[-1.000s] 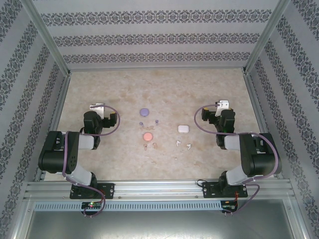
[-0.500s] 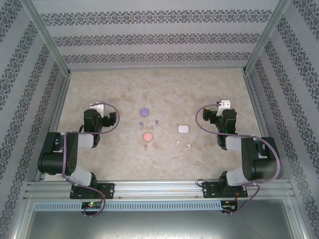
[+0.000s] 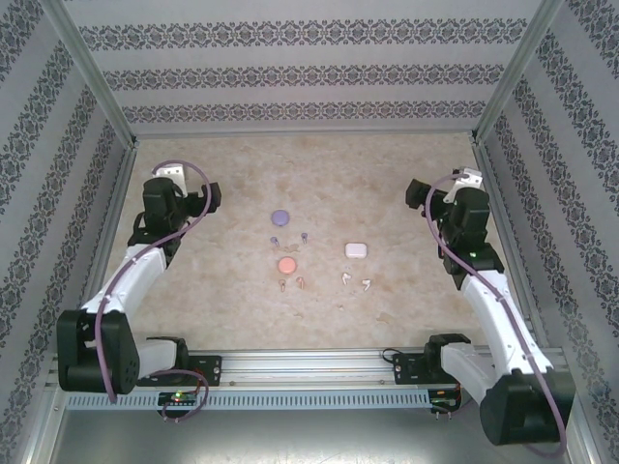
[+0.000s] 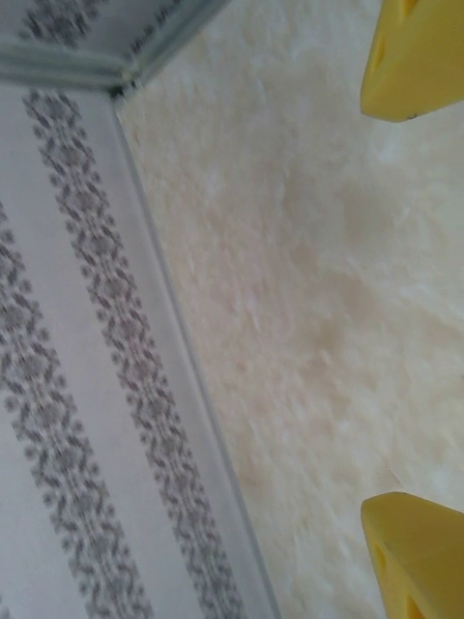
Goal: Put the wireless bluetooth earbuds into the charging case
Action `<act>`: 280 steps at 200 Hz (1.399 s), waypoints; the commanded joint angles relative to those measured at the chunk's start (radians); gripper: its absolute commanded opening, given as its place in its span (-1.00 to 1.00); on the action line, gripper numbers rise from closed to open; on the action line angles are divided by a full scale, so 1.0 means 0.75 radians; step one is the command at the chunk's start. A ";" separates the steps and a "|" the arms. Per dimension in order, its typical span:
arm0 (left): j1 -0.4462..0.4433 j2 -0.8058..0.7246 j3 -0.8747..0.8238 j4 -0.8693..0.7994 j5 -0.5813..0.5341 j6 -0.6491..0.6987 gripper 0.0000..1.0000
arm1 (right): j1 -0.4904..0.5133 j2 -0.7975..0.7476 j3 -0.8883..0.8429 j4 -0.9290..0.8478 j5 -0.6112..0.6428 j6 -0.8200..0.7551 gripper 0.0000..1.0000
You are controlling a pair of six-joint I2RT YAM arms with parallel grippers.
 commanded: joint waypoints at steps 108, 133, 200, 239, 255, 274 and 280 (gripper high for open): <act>-0.196 0.000 0.166 -0.472 0.102 -0.680 0.99 | 0.473 0.558 0.367 -0.831 0.150 0.198 0.96; -0.291 0.054 0.277 -0.528 0.032 -0.652 0.99 | 0.481 0.710 0.439 -0.829 0.007 0.203 0.89; -0.403 0.217 0.380 -0.589 0.006 -0.740 0.99 | 0.538 0.976 0.593 -0.890 -0.023 0.262 0.70; -0.415 0.298 0.409 -0.557 0.040 -0.760 0.99 | 0.590 1.096 0.652 -0.909 -0.005 0.282 0.70; -0.416 0.306 0.403 -0.535 0.049 -0.762 0.99 | 0.605 1.144 0.671 -0.920 0.011 0.283 0.70; -0.416 0.311 0.409 -0.523 0.064 -0.753 0.99 | 0.609 1.187 0.680 -0.922 0.025 0.287 0.70; -0.416 0.313 0.411 -0.521 0.070 -0.751 0.99 | 0.609 1.197 0.683 -0.920 0.030 0.288 0.70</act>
